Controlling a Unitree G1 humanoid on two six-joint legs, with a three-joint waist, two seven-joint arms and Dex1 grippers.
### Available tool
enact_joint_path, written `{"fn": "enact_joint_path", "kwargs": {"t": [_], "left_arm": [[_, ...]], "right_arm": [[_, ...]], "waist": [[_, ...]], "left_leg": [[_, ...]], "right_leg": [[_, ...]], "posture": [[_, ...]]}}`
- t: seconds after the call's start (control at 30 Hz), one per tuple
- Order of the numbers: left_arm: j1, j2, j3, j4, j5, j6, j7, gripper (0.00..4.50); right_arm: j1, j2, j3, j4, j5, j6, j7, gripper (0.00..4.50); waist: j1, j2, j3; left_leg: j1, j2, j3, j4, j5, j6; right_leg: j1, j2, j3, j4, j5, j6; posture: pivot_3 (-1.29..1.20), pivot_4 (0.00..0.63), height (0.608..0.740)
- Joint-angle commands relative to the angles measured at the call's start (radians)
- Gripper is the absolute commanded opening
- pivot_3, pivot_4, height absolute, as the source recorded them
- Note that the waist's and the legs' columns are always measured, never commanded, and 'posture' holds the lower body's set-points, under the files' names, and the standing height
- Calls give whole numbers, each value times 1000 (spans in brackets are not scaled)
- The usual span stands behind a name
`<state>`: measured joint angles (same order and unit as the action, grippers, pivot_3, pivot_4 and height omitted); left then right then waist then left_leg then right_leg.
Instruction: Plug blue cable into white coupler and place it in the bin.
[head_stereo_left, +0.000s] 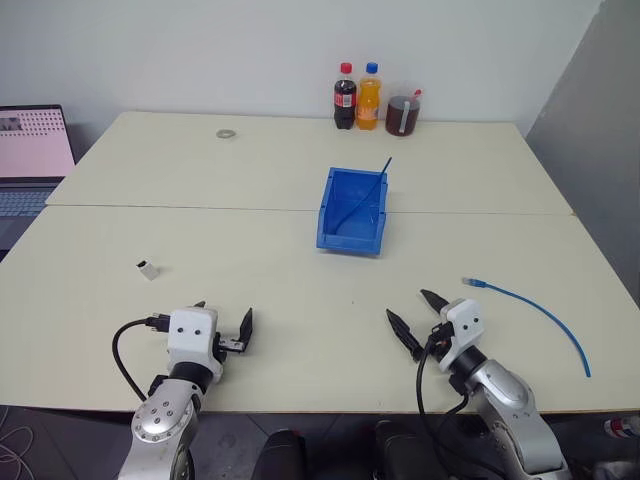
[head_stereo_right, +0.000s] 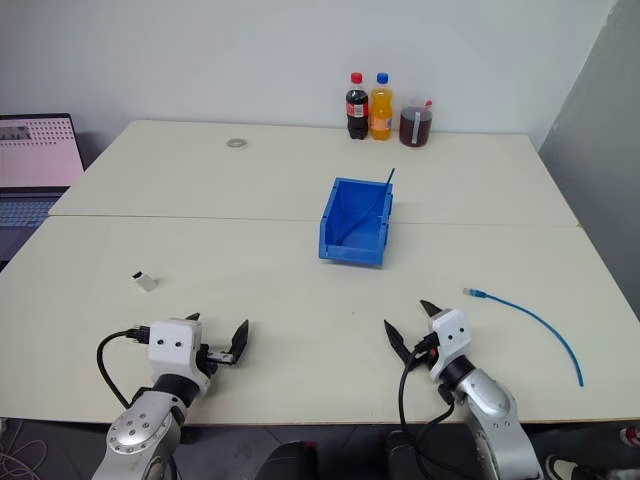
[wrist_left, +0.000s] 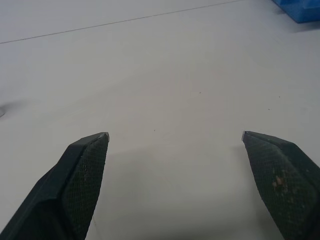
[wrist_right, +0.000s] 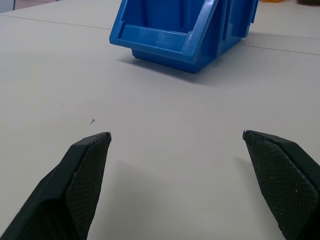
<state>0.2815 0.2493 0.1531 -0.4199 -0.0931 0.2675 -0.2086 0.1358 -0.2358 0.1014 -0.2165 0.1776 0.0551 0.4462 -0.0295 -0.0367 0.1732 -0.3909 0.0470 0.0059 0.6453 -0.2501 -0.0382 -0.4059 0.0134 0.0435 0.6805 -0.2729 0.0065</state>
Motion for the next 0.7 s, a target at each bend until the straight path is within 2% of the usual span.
{"fn": "enact_joint_path", "kwargs": {"t": [0.03, 0.43, 0.7], "left_arm": [[-2, 10, 4, -11, 0, -32, -12, 4500], [8, 37, -35, -9, 10, -70, -66, 4500], [7, 44, -18, -24, -35, -60, -103, 4500]], "right_arm": [[-12, 0, 2, -10, 2, -25, 10, 4484], [-19, 0, 4, 6, -3, -36, 18, 4484], [-21, -5, 2, 6, -3, -40, 20, 4484]], "waist": [[0, 0, 0], [0, 0, 0], [0, 0, 0]], "left_leg": [[0, 0, 0, 0, 0, 0], [0, 0, 0, 0, 0, 0], [0, 0, 0, 0, 0, 0]], "right_leg": [[0, 0, 0, 0, 0, 0], [0, 0, 0, 0, 0, 0], [0, 0, 0, 0, 0, 0]], "posture": [[0, 150, 740], [0, 150, 740], [0, 150, 740]]}}
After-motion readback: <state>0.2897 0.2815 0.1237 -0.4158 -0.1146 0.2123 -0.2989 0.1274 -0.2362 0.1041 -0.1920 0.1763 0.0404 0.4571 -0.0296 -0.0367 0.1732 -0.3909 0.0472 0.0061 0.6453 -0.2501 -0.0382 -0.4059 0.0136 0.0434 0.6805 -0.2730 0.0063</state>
